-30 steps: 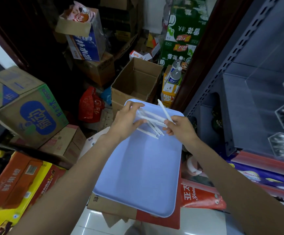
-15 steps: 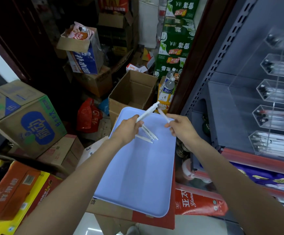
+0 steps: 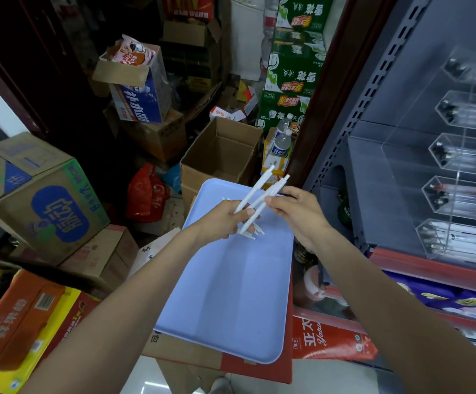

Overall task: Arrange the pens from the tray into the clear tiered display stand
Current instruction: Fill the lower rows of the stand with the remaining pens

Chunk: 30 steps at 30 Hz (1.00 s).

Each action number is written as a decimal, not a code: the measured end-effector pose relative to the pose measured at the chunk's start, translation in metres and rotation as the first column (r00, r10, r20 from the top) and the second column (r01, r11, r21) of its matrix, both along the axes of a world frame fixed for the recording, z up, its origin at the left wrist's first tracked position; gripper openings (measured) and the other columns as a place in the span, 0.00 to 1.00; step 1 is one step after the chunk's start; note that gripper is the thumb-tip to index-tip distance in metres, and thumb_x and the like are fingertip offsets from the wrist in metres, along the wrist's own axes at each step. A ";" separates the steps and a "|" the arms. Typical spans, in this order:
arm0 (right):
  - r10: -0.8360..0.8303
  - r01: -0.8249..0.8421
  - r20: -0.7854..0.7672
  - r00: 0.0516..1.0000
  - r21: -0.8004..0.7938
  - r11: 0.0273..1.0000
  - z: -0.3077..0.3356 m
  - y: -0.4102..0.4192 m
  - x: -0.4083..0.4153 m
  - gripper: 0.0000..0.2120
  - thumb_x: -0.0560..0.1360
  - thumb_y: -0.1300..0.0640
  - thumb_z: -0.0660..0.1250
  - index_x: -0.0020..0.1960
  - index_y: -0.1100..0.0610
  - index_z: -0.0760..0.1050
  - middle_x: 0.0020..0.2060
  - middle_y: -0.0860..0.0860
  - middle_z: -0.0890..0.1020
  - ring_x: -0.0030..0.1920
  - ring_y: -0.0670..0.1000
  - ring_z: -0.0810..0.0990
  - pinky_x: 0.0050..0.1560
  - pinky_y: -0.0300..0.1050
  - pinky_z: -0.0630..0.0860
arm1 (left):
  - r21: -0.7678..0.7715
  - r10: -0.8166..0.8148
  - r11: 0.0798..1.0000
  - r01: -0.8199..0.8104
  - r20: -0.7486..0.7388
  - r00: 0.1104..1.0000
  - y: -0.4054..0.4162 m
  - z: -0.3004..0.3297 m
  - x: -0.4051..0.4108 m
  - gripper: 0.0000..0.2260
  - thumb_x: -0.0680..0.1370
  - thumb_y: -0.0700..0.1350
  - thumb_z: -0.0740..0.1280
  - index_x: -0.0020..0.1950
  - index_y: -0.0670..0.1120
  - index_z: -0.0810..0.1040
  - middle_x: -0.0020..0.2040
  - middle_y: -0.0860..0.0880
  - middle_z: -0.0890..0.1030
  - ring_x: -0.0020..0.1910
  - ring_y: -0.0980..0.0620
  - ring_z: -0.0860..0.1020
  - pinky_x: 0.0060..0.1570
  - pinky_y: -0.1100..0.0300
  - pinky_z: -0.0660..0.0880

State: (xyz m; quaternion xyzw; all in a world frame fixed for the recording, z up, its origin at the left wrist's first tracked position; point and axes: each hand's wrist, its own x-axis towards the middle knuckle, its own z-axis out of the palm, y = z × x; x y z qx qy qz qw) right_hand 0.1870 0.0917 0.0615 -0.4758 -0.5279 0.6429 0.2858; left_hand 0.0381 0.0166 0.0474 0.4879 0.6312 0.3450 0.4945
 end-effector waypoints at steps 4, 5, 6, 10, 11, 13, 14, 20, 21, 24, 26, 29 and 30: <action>0.079 -0.080 -0.041 0.996 -0.043 0.996 -0.001 -0.002 -0.004 0.05 0.73 0.63 0.69 0.50 0.61 0.78 0.37 0.50 0.77 0.38 0.45 0.74 0.39 0.35 0.73 | -0.007 -0.013 1.000 0.013 0.060 0.998 0.000 0.003 0.008 0.12 0.82 0.47 0.56 0.48 0.43 0.76 0.22 0.59 0.73 0.20 0.59 0.63 0.22 0.70 0.60; 0.079 -0.081 -0.028 0.996 -0.052 0.995 -0.001 -0.002 -0.005 0.04 0.73 0.62 0.69 0.48 0.61 0.79 0.33 0.49 0.75 0.33 0.45 0.70 0.33 0.34 0.71 | -0.017 -0.021 1.000 0.022 0.068 0.997 0.000 0.003 0.011 0.12 0.82 0.48 0.55 0.49 0.43 0.75 0.21 0.60 0.72 0.19 0.59 0.64 0.22 0.71 0.60; 0.079 -0.079 -0.013 0.997 -0.056 0.995 -0.001 -0.002 -0.007 0.05 0.73 0.61 0.70 0.48 0.61 0.79 0.32 0.50 0.73 0.31 0.45 0.67 0.30 0.35 0.69 | -0.030 -0.032 0.999 0.034 0.070 0.997 0.000 0.003 0.013 0.13 0.82 0.48 0.55 0.49 0.42 0.75 0.22 0.60 0.72 0.19 0.60 0.64 0.22 0.71 0.60; 0.084 -0.083 0.034 0.996 -0.045 0.996 0.000 -0.005 -0.013 0.08 0.73 0.59 0.70 0.47 0.64 0.78 0.39 0.59 0.78 0.25 0.46 0.71 0.29 0.41 0.70 | -0.078 -0.099 0.992 0.099 0.006 0.995 0.001 0.000 0.019 0.18 0.82 0.50 0.53 0.54 0.38 0.76 0.36 0.51 0.76 0.28 0.59 0.69 0.28 0.70 0.66; 0.087 -0.086 0.022 0.996 -0.045 0.995 0.001 -0.006 -0.014 0.05 0.74 0.60 0.69 0.45 0.63 0.78 0.41 0.60 0.80 0.25 0.45 0.73 0.30 0.42 0.71 | -0.081 -0.108 0.991 0.107 -0.011 0.994 0.002 0.000 0.019 0.17 0.82 0.50 0.53 0.54 0.39 0.75 0.39 0.50 0.76 0.33 0.58 0.71 0.31 0.70 0.68; 0.080 -0.079 0.023 0.997 -0.028 0.996 0.000 -0.007 -0.015 0.05 0.74 0.59 0.69 0.42 0.60 0.79 0.44 0.63 0.82 0.30 0.49 0.75 0.35 0.46 0.74 | -0.088 -0.130 0.988 0.129 -0.013 0.991 0.003 0.000 0.018 0.14 0.82 0.50 0.54 0.55 0.43 0.74 0.44 0.47 0.78 0.42 0.55 0.75 0.39 0.67 0.72; 0.070 -0.070 0.040 0.997 0.000 0.998 0.000 -0.006 -0.014 0.05 0.74 0.59 0.69 0.42 0.60 0.79 0.44 0.63 0.83 0.33 0.50 0.75 0.37 0.46 0.74 | -0.098 -0.143 0.985 0.141 -0.011 0.990 0.003 0.000 0.016 0.14 0.81 0.51 0.55 0.58 0.44 0.74 0.49 0.46 0.79 0.47 0.53 0.76 0.45 0.65 0.74; 0.168 -0.282 0.360 0.918 0.290 0.915 0.012 -0.003 -0.006 0.05 0.67 0.58 0.76 0.39 0.59 0.81 0.28 0.46 0.80 0.29 0.41 0.76 0.32 0.36 0.70 | 0.206 0.226 0.950 -0.233 0.059 0.972 0.004 0.023 0.001 0.16 0.78 0.48 0.63 0.65 0.47 0.74 0.59 0.51 0.79 0.52 0.59 0.76 0.44 0.72 0.71; 0.183 -0.324 0.412 0.893 0.305 0.895 0.015 -0.005 -0.006 0.08 0.67 0.57 0.76 0.41 0.61 0.82 0.32 0.50 0.82 0.33 0.46 0.79 0.35 0.40 0.74 | 0.248 0.218 0.941 -0.228 0.067 0.974 0.006 0.028 0.001 0.15 0.78 0.46 0.64 0.65 0.47 0.75 0.57 0.51 0.79 0.49 0.60 0.77 0.43 0.73 0.71; 0.207 -0.370 0.454 0.867 0.309 0.876 0.024 -0.009 -0.007 0.12 0.66 0.57 0.76 0.46 0.63 0.82 0.41 0.59 0.84 0.43 0.55 0.83 0.46 0.50 0.78 | 0.308 0.177 0.931 -0.196 0.091 0.980 0.009 0.041 0.009 0.11 0.75 0.39 0.68 0.58 0.41 0.78 0.46 0.50 0.81 0.40 0.63 0.78 0.41 0.72 0.73; 0.216 -0.391 0.468 0.857 0.318 0.864 0.028 -0.013 -0.004 0.13 0.66 0.57 0.77 0.46 0.64 0.82 0.41 0.59 0.84 0.43 0.55 0.82 0.45 0.50 0.78 | 0.333 0.178 0.924 -0.191 0.067 0.982 0.009 0.045 0.014 0.07 0.74 0.37 0.69 0.52 0.40 0.80 0.41 0.50 0.80 0.36 0.63 0.77 0.39 0.71 0.73; 0.244 -0.427 0.472 0.847 0.331 0.842 0.034 -0.015 0.005 0.13 0.66 0.56 0.76 0.46 0.64 0.82 0.37 0.58 0.82 0.37 0.52 0.79 0.39 0.45 0.75 | 0.330 0.200 0.925 -0.189 -0.001 0.980 0.005 0.051 0.019 0.05 0.74 0.39 0.69 0.48 0.40 0.80 0.37 0.48 0.79 0.32 0.61 0.74 0.35 0.68 0.72; 0.261 -0.432 0.450 0.854 0.334 0.838 0.037 -0.015 0.009 0.14 0.67 0.56 0.76 0.46 0.66 0.81 0.37 0.61 0.82 0.36 0.51 0.78 0.38 0.46 0.75 | 0.339 0.224 0.918 -0.208 -0.009 0.975 0.004 0.055 0.020 0.04 0.75 0.39 0.69 0.48 0.40 0.80 0.36 0.48 0.78 0.31 0.60 0.73 0.35 0.67 0.72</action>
